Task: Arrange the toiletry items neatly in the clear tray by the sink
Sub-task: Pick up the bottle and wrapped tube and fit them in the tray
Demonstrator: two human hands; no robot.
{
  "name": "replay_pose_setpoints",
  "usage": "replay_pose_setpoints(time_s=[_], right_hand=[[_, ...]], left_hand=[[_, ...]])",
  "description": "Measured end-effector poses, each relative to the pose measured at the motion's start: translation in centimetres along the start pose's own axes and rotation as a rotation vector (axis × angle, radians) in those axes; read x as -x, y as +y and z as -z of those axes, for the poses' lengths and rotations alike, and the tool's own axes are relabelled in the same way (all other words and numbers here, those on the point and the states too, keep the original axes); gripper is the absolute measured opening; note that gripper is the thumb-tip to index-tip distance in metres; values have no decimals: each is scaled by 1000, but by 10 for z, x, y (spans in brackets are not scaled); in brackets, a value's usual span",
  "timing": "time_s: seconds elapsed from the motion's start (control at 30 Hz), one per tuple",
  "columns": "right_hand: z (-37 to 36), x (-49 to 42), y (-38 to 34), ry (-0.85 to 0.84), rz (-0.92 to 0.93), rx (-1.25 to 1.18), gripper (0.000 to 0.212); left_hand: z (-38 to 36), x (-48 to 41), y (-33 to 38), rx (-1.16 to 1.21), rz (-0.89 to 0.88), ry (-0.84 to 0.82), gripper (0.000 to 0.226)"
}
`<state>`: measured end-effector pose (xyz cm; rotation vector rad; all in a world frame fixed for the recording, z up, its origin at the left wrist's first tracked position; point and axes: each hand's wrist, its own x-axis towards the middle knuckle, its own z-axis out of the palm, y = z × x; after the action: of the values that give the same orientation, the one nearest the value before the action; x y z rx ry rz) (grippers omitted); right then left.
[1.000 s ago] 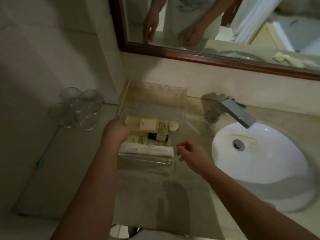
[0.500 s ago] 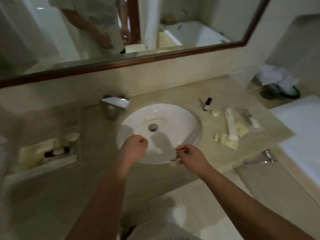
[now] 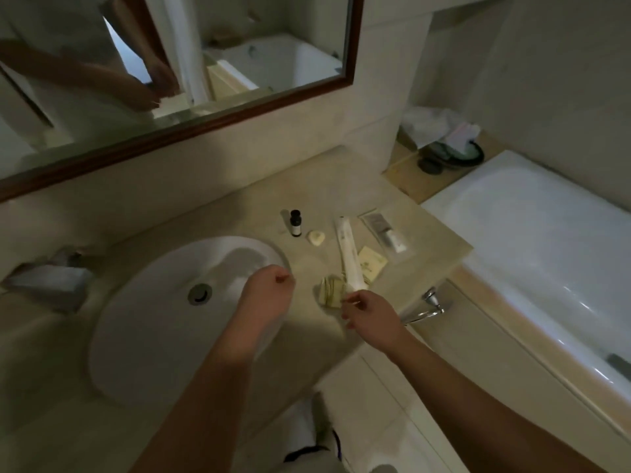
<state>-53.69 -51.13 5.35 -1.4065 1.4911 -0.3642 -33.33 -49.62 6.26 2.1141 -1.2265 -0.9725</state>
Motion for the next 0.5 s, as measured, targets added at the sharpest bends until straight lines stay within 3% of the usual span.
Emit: replay_pose_setpoints(time_s=[0.1,0.3,0.5], right_hand=[[18,-35,-13,-22,-11,72,22],[42,-108,-17,2,-19,150,29],[44,-156,-23,75,44,387,58]], left_hand=[[-7,-34,9,66,15,102,14],[-15,-93,16,60,87,201,42],[-22,-140,36,-35,79,193,61]])
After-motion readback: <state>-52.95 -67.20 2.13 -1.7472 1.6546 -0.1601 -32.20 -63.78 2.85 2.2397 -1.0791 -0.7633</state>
